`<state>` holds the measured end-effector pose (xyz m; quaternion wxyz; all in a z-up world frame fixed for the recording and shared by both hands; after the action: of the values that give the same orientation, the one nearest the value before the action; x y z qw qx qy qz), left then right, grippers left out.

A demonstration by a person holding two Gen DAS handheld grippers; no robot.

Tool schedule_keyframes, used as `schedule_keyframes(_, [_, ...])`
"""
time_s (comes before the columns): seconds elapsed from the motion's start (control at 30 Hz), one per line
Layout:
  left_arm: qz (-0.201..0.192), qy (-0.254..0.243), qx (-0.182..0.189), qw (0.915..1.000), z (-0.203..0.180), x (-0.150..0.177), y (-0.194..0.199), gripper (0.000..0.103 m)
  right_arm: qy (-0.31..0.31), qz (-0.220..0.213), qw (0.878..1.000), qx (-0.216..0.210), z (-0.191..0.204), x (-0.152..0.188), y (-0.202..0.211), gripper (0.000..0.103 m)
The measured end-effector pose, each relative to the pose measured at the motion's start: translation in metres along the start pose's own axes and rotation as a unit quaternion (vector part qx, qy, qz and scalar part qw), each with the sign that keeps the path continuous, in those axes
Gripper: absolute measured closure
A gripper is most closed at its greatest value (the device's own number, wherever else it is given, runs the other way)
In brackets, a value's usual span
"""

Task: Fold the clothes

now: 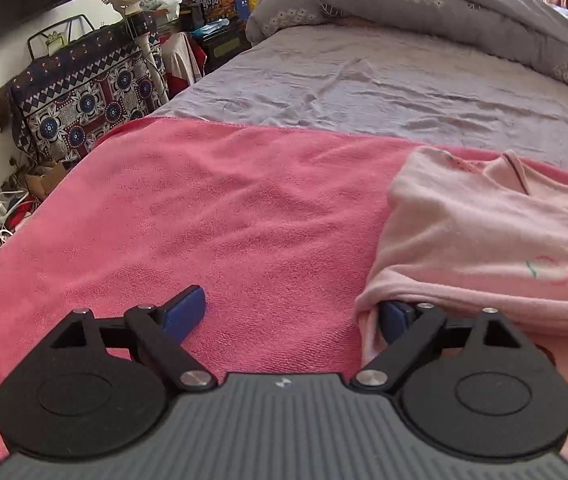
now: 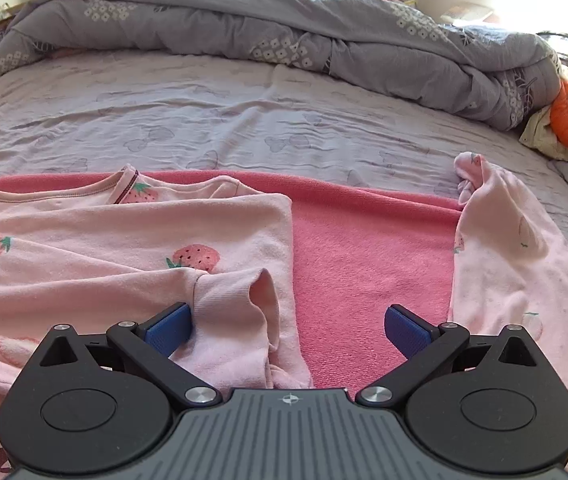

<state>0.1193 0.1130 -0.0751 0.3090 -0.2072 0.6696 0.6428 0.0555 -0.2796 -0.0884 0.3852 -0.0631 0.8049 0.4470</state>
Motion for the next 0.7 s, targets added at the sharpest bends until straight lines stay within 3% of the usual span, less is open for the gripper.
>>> schedule_keyframes(0.07, [-0.017, -0.092, -0.003, 0.9956, -0.014, -0.003, 0.018, 0.014, -0.001, 0.0, 1.0, -0.002, -0.001, 0.001, 0.0, 0.0])
schedule_keyframes(0.17, [0.002, -0.135, 0.012, 0.9908, -0.016, -0.002, 0.03, 0.011, -0.012, 0.005, 1.0, -0.01, -0.002, 0.001, -0.002, 0.0])
schedule_keyframes(0.33, [0.029, -0.045, 0.073, 0.9959, 0.001, -0.001, 0.023, 0.005, -0.016, -0.013, 0.995, -0.097, 0.014, -0.021, 0.025, 0.002])
schedule_keyframes(0.4, [0.044, -0.075, 0.051, 0.9949, -0.001, 0.007, 0.008, 0.002, -0.017, -0.023, 0.99, -0.137, 0.021, -0.032, 0.038, 0.002])
schedule_keyframes(0.47, [0.028, -0.1, 0.031, 0.9942, -0.006, 0.012, 0.001, 0.0, -0.017, -0.023, 0.98, -0.195, 0.032, -0.043, 0.053, 0.0])
schedule_keyframes(0.53, [0.007, -0.103, 0.025, 0.9944, -0.007, 0.012, -0.002, 0.0, -0.016, 0.041, 0.937, -0.346, 0.067, -0.053, 0.068, 0.0])
schedule_keyframes(0.6, [-0.007, -0.085, 0.031, 0.9958, -0.004, 0.014, -0.002, 0.0, -0.018, 0.108, 0.877, -0.469, 0.105, -0.064, 0.078, 0.0])
schedule_keyframes(0.63, [-0.016, -0.076, 0.036, 0.9963, -0.001, 0.017, -0.001, 0.0, -0.013, 0.135, 0.844, -0.519, 0.126, -0.071, 0.082, 0.0])
schedule_keyframes(0.7, [-0.034, -0.063, 0.041, 0.9966, 0.001, 0.02, 0.0, 0.0, -0.004, 0.174, 0.792, -0.584, 0.166, -0.083, 0.084, 0.0])
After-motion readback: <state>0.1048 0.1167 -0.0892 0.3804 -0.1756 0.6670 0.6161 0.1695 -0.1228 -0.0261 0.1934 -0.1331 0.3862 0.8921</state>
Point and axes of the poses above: each gripper's, at about its wrist camera, not at the fingertips, and y roughly against the way its jaws point, z to its left, x to its underside, the point moved 10 cm from there along -y, roughly the way its jaws point, and after that the axes turned 12 degrees about x, right-handed, at the moved point
